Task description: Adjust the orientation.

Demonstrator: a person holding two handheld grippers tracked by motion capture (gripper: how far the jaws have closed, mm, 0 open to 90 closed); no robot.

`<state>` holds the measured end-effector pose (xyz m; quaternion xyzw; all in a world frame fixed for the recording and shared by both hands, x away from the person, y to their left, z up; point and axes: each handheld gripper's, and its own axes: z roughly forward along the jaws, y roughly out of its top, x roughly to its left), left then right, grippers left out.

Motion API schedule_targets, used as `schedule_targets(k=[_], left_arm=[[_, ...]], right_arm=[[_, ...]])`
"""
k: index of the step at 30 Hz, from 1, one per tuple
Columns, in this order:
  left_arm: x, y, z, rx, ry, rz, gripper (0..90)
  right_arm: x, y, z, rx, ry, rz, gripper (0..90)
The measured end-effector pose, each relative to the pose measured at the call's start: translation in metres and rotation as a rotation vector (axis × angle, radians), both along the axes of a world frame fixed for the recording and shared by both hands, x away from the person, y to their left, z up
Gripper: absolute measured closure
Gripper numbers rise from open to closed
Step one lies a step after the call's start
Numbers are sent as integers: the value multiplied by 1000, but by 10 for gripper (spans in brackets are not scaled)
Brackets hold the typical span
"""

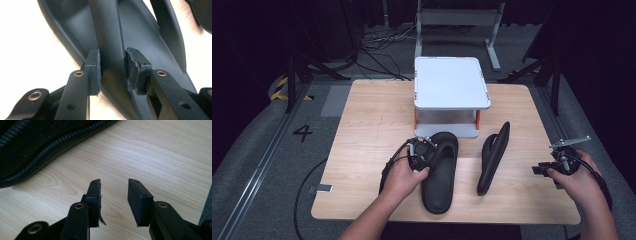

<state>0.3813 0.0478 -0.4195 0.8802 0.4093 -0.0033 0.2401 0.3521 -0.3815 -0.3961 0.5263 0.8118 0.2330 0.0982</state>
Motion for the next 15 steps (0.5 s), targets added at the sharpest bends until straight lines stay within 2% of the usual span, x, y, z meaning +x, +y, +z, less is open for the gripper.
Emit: schedule_targets(k=[2,9,11,15], left_arm=[[-3,2,1,-5,4,11,626],[-16,1,3,-7,69,20,568],[-17,2,6,-1,48,28,543],[-17,7,14,-28,14,34,507]], right_arm=[[1,2,0,-3,-1,2,646],[3,8,-1,-10,-1,26,645],[3,10,0,-11,-3,29,645],[3,11,1,-12,-15,35,642]])
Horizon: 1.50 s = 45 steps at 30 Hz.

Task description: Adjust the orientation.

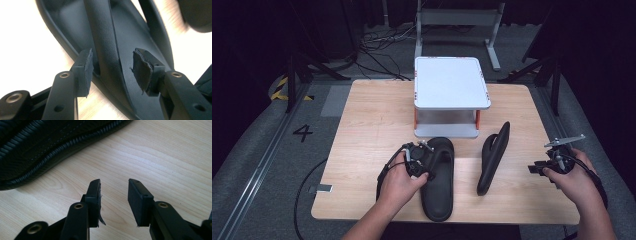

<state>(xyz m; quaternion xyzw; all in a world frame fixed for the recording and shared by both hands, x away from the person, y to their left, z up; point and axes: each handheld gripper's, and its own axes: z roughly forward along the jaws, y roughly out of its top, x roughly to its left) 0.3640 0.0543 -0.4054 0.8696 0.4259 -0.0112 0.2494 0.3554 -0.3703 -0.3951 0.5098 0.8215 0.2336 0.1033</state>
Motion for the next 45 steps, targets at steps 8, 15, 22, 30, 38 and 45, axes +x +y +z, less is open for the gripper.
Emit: schedule_targets(k=[8,15,22,30,38,45], left_arm=[[10,31,19,31,-104,48,481],[19,71,25,123,-120,156,408],[21,114,22,165,-76,202,346],[24,139,9,244,-31,257,334],[23,142,8,262,17,279,385],[23,140,4,268,37,255,412]], right_arm=[[2,16,5,5,-32,35,648],[6,31,12,52,-62,83,640],[16,51,22,59,-102,131,643],[24,79,35,19,-160,148,663],[27,106,37,35,-193,224,776],[28,123,29,-14,-215,287,852]])
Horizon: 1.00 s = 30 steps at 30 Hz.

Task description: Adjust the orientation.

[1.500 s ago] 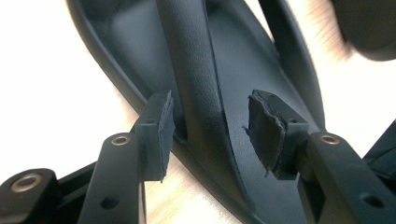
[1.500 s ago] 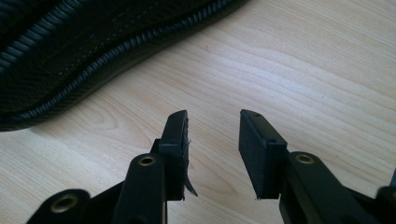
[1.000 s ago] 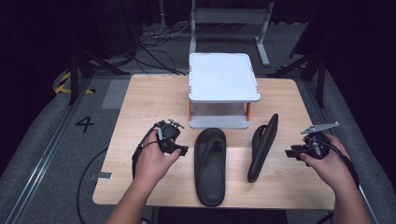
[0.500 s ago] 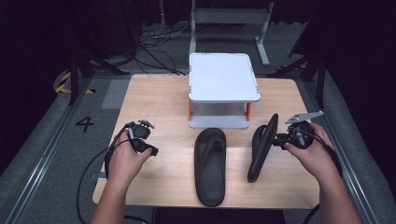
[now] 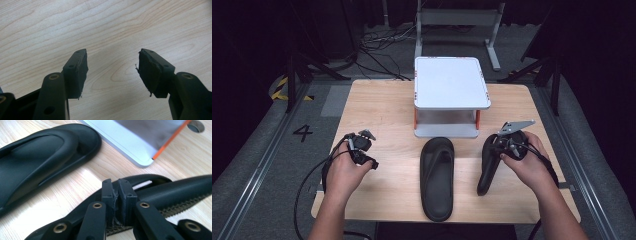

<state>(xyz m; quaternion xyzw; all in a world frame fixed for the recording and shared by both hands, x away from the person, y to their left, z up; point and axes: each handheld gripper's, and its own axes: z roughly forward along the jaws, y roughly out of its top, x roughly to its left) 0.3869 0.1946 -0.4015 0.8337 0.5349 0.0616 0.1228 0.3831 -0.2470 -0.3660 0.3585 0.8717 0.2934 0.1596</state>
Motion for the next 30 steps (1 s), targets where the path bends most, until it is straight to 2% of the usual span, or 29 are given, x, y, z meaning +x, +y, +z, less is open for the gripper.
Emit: schedule_targets(k=[2,4,9,17,18,20,22,24,28,30], left_arm=[[0,0,0,-2,0,-1,413],[0,1,0,-5,1,-3,413],[2,3,0,-11,0,-2,411],[12,-2,1,-15,4,-27,410],[13,-4,1,-14,7,-32,409],[17,-8,1,-11,9,-46,409],[20,-14,1,-13,11,-62,408],[23,-16,2,-12,6,-77,409],[26,-20,3,-22,10,-83,409],[27,-21,3,-20,12,-86,410]], right_arm=[[0,1,0,-1,1,4,859],[0,3,-3,-23,4,12,884],[-2,-3,-1,-28,14,-1,899],[-20,-30,5,-39,56,-65,900],[-27,-38,3,-38,51,-84,900],[-29,-40,2,-42,51,-92,900],[-38,-52,-2,-83,84,-131,900],[-41,-59,-6,-109,104,-147,900],[-42,-77,-19,-128,198,-202,891],[-42,-80,-22,-130,216,-213,889]])
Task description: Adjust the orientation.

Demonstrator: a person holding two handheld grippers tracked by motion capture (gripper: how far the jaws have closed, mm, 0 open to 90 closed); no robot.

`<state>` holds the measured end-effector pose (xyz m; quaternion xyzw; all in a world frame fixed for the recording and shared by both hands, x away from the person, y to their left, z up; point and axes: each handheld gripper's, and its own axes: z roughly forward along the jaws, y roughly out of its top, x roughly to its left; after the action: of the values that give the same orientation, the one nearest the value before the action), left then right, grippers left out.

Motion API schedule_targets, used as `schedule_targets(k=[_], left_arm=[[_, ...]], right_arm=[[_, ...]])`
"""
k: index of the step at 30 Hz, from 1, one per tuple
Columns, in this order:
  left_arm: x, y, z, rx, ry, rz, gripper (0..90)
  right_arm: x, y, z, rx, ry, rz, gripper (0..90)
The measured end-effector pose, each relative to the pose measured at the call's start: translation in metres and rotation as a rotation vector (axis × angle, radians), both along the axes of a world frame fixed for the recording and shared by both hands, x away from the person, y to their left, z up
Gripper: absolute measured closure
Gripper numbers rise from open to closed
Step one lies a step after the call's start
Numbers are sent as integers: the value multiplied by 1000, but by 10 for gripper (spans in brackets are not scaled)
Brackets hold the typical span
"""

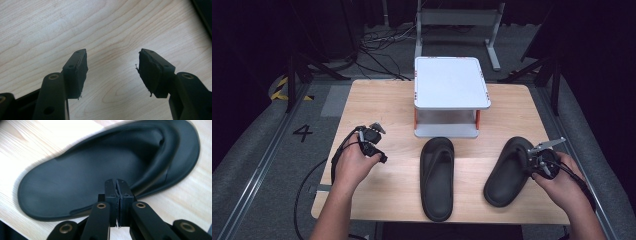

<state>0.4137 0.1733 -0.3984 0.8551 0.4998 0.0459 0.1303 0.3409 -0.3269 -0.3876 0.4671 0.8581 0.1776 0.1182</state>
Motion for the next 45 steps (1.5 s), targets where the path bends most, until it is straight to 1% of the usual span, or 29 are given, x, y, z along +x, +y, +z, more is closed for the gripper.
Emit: schedule_targets(k=[1,2,4,5,6,7,8,9,10,11,12,14,16,18,19,20,22,23,25,26,27,29,31,32,35,36,40,41,45], left_arm=[[1,0,0,-1,-3,-5,410],[1,-1,0,-1,-3,-5,410],[2,0,-1,6,-3,-4,410],[2,0,-1,6,-3,-4,410],[1,0,-1,3,-7,-1,410],[0,1,0,-2,-6,1,409],[-1,2,0,1,-16,1,408],[-2,4,0,1,-14,-4,408],[-2,4,0,1,-14,-4,408],[-3,4,0,-8,-14,5,408],[-5,5,0,-6,-12,8,406],[-7,6,-1,-7,-11,11,404],[-10,10,-3,-5,-7,19,402],[-11,12,-3,-7,-4,25,402],[-11,12,-3,-7,-4,25,401],[-12,13,-3,-8,-6,30,401],[-14,15,-4,-16,-7,35,400],[-14,16,-4,-12,-5,33,400],[-15,17,-5,-15,-4,35,400],[-15,17,-5,-15,-3,36,401],[-15,18,-5,-16,-3,36,401],[-16,17,-6,-20,-1,38,402],[-16,16,-6,-19,1,39,402],[-17,16,-6,-15,-1,37,401],[-18,15,-6,-16,-1,38,402],[-18,15,-6,-9,-2,35,402],[-20,12,-6,-8,-3,30,404],[-20,12,-6,-8,-3,30,404],[-21,10,-6,-7,-8,24,406]], right_arm=[[0,-3,-1,0,6,-8,884],[0,-5,0,5,0,-17,874],[0,-10,4,39,-36,-35,788],[0,-10,4,39,-36,-35,788],[1,-12,6,59,-60,-46,750],[3,-15,6,72,-83,-52,689],[8,-18,4,77,-129,-54,526],[11,-18,2,88,-144,-60,485],[11,-18,2,88,-144,-60,485],[15,-20,-2,104,-150,-70,464],[19,-21,-6,109,-131,-98,461],[26,-22,-13,110,-109,-125,454],[33,-21,-22,135,-71,-144,432],[38,-24,-26,116,-71,-170,457],[38,-24,-26,116,-71,-170,457],[40,-26,-28,114,-54,-185,465],[44,-29,-34,141,-20,-209,525],[44,-31,-37,163,11,-241,553],[45,-32,-37,191,23,-280,582],[45,-31,-35,196,30,-301,599],[46,-31,-35,201,29,-309,615],[46,-26,-34,214,24,-309,648],[47,-16,-33,233,45,-287,685],[47,-12,-32,233,47,-282,694],[47,6,-30,221,46,-270,698],[47,11,-30,216,40,-268,699],[50,35,-29,239,55,-256,700],[50,35,-29,239,55,-256,700],[52,57,-31,256,54,-222,700]])
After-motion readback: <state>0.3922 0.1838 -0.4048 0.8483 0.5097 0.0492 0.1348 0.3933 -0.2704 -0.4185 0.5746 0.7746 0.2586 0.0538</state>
